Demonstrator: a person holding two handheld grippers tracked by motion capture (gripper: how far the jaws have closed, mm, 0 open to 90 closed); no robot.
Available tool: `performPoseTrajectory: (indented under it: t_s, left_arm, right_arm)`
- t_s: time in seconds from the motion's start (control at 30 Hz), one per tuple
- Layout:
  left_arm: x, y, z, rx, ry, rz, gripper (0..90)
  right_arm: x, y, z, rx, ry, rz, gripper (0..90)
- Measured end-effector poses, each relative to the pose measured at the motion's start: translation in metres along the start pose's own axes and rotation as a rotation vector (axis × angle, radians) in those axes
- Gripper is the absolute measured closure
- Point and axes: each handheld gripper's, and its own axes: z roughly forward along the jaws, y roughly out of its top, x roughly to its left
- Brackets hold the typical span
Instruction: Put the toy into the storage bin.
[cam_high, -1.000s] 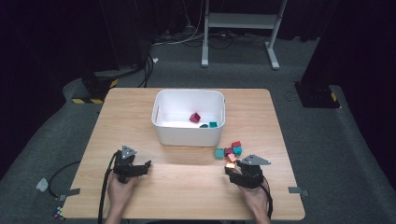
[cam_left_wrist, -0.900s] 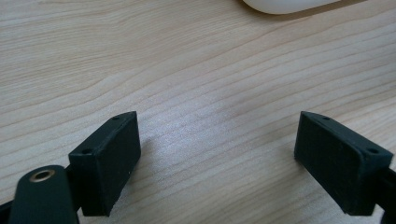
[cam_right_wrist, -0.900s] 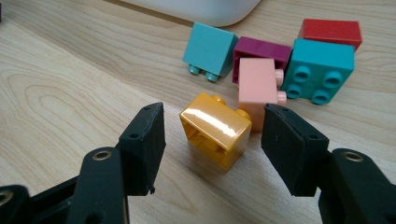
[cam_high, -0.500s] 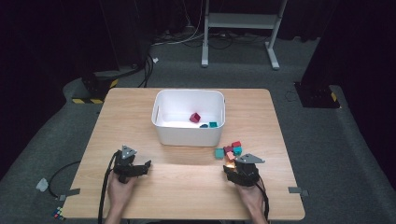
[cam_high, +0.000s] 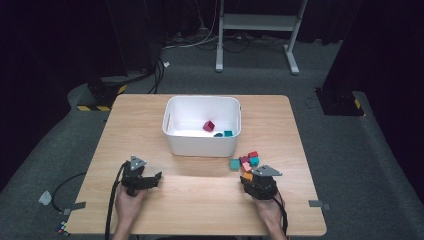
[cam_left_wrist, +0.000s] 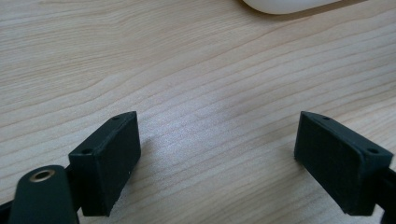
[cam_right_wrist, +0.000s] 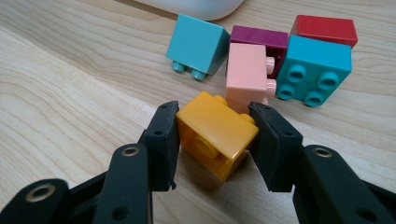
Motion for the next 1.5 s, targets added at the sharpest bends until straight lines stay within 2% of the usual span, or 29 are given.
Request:
performPoseTrajectory:
  t_s: [0.33,0.6,1.1,1.5]
  left_arm:
    - [0.000,0.000,0.000,0.000,0.000,0.000,14.6]
    - [0.000,0.000,0.000,0.000,0.000,0.000,14.6]
    - [0.000,0.000,0.000,0.000,0.000,0.000,14.5]
    - [0.000,0.000,0.000,0.000,0.000,0.000,14.5]
  right_arm:
    - [-0.001,0.001,-0.008,-0.014,0.001,-0.008,54.8]
    - [-0.003,0.005,-0.018,-0.042,0.025,-0.003,54.8]
    - [-0.009,0.021,-0.031,-0.069,0.042,0.002,54.8]
    - [-0.017,0.043,-0.044,-0.093,0.052,0.003,54.9]
